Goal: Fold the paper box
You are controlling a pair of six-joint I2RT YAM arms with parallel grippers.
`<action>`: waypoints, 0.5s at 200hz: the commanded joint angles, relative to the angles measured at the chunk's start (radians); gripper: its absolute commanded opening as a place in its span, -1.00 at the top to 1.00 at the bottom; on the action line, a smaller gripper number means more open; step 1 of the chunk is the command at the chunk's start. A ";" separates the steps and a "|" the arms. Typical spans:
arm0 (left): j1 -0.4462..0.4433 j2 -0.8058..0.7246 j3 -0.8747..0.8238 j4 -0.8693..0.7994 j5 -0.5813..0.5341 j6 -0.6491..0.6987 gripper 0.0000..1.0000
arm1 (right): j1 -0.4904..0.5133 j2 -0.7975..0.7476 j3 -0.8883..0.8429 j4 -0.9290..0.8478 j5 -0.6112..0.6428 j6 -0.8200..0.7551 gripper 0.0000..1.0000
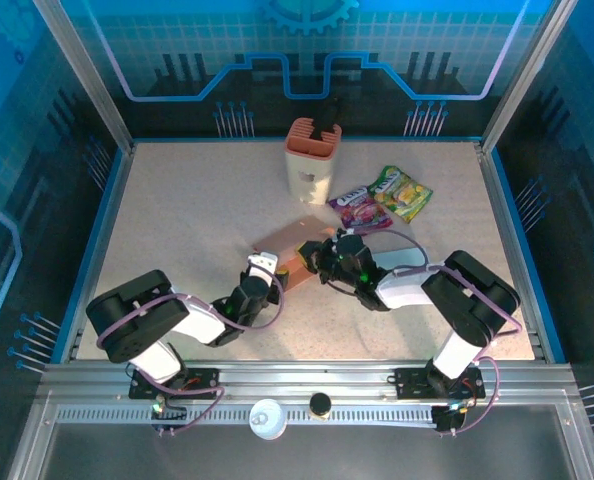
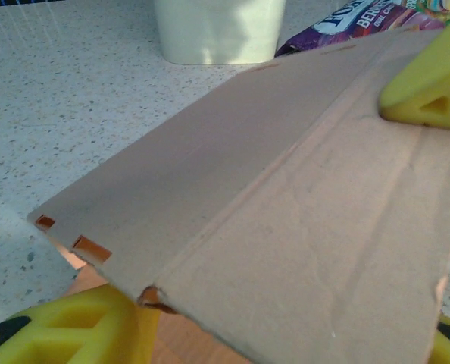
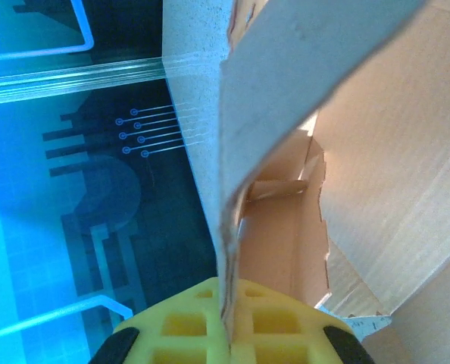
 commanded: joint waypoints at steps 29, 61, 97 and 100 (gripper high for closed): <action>-0.141 -0.236 0.023 -0.181 0.087 0.044 -0.11 | -0.006 -0.214 0.027 -0.319 0.064 -0.122 1.00; -0.284 -0.475 0.014 -0.427 0.093 -0.089 -0.15 | -0.013 -0.408 0.120 -0.705 0.132 -0.184 1.00; -0.309 -0.771 0.026 -0.745 0.157 -0.228 -0.17 | -0.026 -0.496 0.183 -0.899 0.146 -0.176 1.00; -0.306 -0.790 0.034 -0.773 0.154 -0.231 -0.17 | -0.031 -0.487 0.184 -0.895 0.137 -0.174 1.00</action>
